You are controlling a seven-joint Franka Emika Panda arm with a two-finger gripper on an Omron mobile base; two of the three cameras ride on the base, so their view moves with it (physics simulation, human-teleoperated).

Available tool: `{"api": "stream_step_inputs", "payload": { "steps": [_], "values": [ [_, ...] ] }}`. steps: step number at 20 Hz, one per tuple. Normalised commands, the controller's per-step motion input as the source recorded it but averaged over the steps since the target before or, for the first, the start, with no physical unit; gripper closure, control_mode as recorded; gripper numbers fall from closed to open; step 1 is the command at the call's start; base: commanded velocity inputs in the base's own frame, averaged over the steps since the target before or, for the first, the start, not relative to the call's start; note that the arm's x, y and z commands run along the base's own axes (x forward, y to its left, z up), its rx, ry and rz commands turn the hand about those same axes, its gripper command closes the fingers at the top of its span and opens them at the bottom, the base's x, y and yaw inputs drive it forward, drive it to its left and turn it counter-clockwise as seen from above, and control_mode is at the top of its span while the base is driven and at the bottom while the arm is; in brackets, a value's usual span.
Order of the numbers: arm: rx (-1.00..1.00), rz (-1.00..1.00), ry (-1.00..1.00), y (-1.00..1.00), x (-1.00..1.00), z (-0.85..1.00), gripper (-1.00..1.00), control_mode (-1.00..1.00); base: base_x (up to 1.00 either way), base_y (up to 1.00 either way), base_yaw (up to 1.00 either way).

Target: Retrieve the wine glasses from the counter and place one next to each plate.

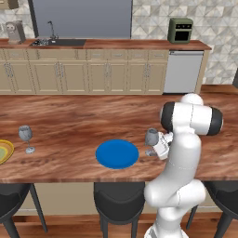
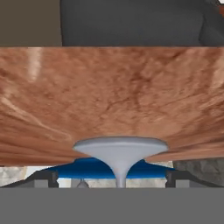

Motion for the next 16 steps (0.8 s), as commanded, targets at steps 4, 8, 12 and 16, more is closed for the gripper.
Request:
{"api": "stream_step_inputs", "payload": {
  "steps": [4,8,12,16],
  "values": [
    [0.0,0.0,-0.01,-0.07,-0.17,0.0,-1.0,-1.0,0.0,0.0,0.0],
    [0.01,0.0,0.0,-0.3,0.0,0.0,-1.0,-1.0,0.0,0.0,0.0],
    [0.01,-0.03,0.0,-0.36,0.0,0.0,-1.0,-1.0,0.0,0.0,0.0],
    [0.04,-0.05,-0.04,-0.32,-0.14,0.05,-1.0,-1.0,0.0,0.0,0.0]
  ]
}}
